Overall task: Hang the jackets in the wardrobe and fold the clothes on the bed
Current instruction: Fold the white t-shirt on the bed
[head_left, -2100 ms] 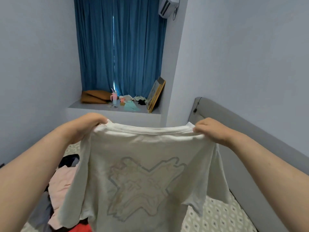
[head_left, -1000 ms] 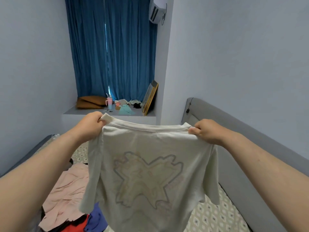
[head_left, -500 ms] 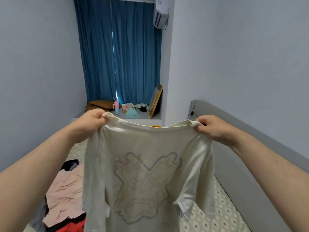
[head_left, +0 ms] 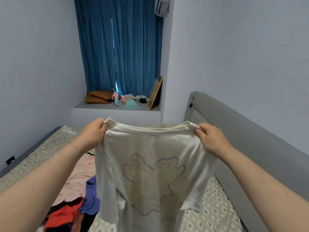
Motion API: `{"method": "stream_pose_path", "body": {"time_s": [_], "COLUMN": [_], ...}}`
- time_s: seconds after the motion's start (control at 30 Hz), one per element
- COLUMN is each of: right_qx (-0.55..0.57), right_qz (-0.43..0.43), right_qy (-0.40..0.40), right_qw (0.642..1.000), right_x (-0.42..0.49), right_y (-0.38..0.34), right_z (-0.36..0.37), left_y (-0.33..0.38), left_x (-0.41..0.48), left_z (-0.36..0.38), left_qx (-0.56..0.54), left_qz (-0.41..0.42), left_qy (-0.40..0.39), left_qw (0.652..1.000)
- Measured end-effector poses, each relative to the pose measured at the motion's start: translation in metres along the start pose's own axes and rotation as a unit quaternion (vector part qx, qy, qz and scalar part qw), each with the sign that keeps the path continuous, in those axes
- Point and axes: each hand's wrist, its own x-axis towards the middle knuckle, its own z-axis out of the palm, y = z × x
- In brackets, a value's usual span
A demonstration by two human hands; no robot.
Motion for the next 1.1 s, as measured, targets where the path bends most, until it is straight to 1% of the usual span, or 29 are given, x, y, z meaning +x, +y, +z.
{"method": "stream_pose_path", "body": {"time_s": [0.1,0.23,0.3,0.47,0.6,0.73,0.93,1.1], "right_qx": [-0.039,-0.063,-0.067,-0.047,-0.049,-0.064,-0.080,-0.092], "right_qz": [-0.006,-0.029,-0.031,-0.033,-0.025,0.008,0.063,0.109], "right_qy": [0.006,0.014,0.013,-0.012,-0.019,-0.031,-0.071,-0.148], "right_qw": [0.999,0.997,0.997,0.998,0.998,0.997,0.992,0.979], "right_x": [-0.015,-0.033,-0.041,-0.057,-0.055,-0.048,-0.036,-0.019], "right_y": [0.008,0.013,0.017,0.035,0.042,0.059,0.098,0.149], "right_z": [-0.009,-0.030,-0.042,-0.067,-0.069,-0.043,0.026,0.102], "left_y": [0.001,0.009,0.016,0.031,0.039,0.033,-0.022,-0.072], "left_x": [-0.008,-0.026,-0.035,-0.048,-0.052,-0.046,-0.027,-0.011], "left_z": [0.011,0.005,-0.002,-0.014,-0.008,0.022,0.109,0.190], "left_qx": [0.003,0.063,0.073,0.061,0.008,-0.023,-0.023,-0.026], "left_qz": [0.027,0.097,0.133,0.165,0.154,0.120,0.063,0.012], "left_qy": [0.020,0.043,0.052,0.028,-0.019,-0.071,-0.103,-0.174], "left_qw": [0.999,0.992,0.987,0.984,0.988,0.990,0.992,0.984]}}
